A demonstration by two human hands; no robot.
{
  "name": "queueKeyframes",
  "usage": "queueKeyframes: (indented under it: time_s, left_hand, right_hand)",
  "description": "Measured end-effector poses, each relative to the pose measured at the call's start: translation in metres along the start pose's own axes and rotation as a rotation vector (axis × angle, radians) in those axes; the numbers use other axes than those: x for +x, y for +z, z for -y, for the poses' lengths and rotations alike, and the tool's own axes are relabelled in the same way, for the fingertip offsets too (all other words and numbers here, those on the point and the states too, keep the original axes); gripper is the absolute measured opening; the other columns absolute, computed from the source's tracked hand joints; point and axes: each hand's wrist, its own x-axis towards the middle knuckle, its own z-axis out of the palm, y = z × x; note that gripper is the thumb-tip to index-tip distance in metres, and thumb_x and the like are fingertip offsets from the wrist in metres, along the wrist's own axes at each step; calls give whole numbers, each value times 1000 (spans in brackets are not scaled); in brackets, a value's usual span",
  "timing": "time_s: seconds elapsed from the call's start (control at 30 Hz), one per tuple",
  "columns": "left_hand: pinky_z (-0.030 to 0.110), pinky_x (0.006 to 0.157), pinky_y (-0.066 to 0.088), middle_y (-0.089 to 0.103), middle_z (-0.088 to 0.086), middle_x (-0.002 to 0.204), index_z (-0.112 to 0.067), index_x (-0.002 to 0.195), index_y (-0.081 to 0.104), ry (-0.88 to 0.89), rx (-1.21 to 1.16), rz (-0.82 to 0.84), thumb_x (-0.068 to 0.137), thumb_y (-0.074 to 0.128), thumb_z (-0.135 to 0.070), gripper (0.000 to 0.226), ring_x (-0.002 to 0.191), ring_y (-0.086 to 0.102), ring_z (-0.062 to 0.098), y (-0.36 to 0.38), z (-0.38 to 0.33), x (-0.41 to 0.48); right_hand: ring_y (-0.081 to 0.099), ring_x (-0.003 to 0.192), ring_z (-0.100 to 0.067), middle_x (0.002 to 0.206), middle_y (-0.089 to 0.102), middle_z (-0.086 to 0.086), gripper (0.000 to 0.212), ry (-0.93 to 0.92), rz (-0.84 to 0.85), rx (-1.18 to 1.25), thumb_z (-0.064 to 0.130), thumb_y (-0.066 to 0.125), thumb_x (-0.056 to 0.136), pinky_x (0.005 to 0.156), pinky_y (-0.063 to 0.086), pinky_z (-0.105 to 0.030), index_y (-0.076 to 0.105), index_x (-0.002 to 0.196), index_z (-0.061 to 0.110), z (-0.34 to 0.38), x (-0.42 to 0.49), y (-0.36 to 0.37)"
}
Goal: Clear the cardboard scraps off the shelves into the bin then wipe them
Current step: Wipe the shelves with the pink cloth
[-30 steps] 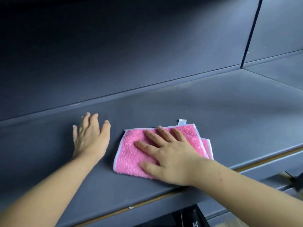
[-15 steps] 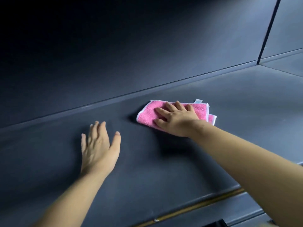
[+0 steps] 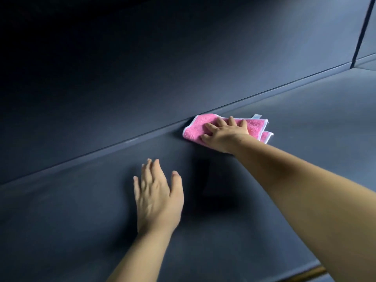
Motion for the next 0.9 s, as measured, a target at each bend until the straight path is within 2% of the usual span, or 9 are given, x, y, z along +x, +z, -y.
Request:
queueKeyframes:
  time_s: [0.07, 0.13, 0.2, 0.33, 0.4, 0.5, 0.63, 0.77, 0.9]
  left_hand:
    - [28, 117, -6, 10, 2, 158, -13, 146, 15, -7, -34, -1, 91, 18, -41, 62, 146, 4, 11, 0, 2, 2]
    - [28, 117, -4, 10, 3, 158, -11, 146, 15, -18, -71, -27, 84, 15, -42, 69, 146, 5, 14, -2, 2, 3]
    - [32, 118, 0, 15, 7, 157, -9, 145, 20, -36, -137, -55, 90, 20, -37, 61, 145, 12, 20, -5, 1, 4]
    - [35, 117, 1, 17, 10, 156, -7, 142, 24, -49, -170, -82, 75, 18, -38, 74, 145, 11, 21, -6, 1, 5]
    - [35, 117, 0, 15, 12, 156, -7, 142, 24, -55, -167, -78, 83, 19, -38, 68, 145, 9, 21, -6, 2, 6]
    - [33, 118, -1, 14, 9, 157, -9, 143, 26, -44, -234, -97, 96, 27, -28, 50, 145, 10, 20, -10, 2, 4]
    - [37, 119, 6, 19, 1, 155, -14, 138, 34, -42, -369, -115, 96, 35, -17, 42, 143, 14, 19, -27, 18, -6]
    - [35, 117, 11, 20, -1, 155, -15, 136, 38, -114, -341, -96, 95, 34, -17, 41, 141, 18, 20, -57, 50, -9]
    - [37, 119, 3, 16, -2, 156, -15, 137, 37, -124, -241, 12, 96, 32, -18, 42, 144, 11, 19, -75, 59, -26]
  right_hand:
    - [0, 146, -33, 159, 3, 1, 59, -80, -7, -2, 58, 20, 92, 115, 4, -56, 14, 147, 35, 27, 2, 2]
    - [1, 146, -31, 159, 3, 3, 59, -269, 14, -27, 57, 21, 93, 116, 4, -54, 13, 147, 36, 65, -5, 9]
    - [0, 147, -27, 159, 1, 5, 59, -417, 52, -55, 57, 21, 93, 117, 4, -50, 10, 147, 36, 92, -13, 15]
    - [-1, 147, -27, 159, 2, 5, 60, -344, 40, -49, 61, 21, 92, 117, 4, -48, 9, 147, 38, 86, -17, 13]
    - [-3, 147, -28, 159, -1, 5, 58, -339, 47, -55, 58, 19, 94, 116, 2, -50, 7, 147, 38, 80, -30, 16]
    - [-6, 147, -27, 159, -4, 4, 56, -424, 54, -54, 52, 19, 96, 118, -2, -50, 4, 148, 36, 76, -67, 23]
    - [-7, 147, -24, 159, -4, 4, 57, -447, 81, -24, 55, 19, 95, 118, -5, -47, 4, 147, 38, 62, -115, 24]
    - [-10, 146, -29, 159, -7, 0, 58, -577, 82, -37, 54, 23, 95, 115, -10, -51, 5, 147, 37, 82, -177, 35]
    - [-14, 145, -27, 159, -9, 0, 59, -687, 124, -52, 53, 25, 95, 113, -16, -49, 4, 148, 36, 99, -216, 40]
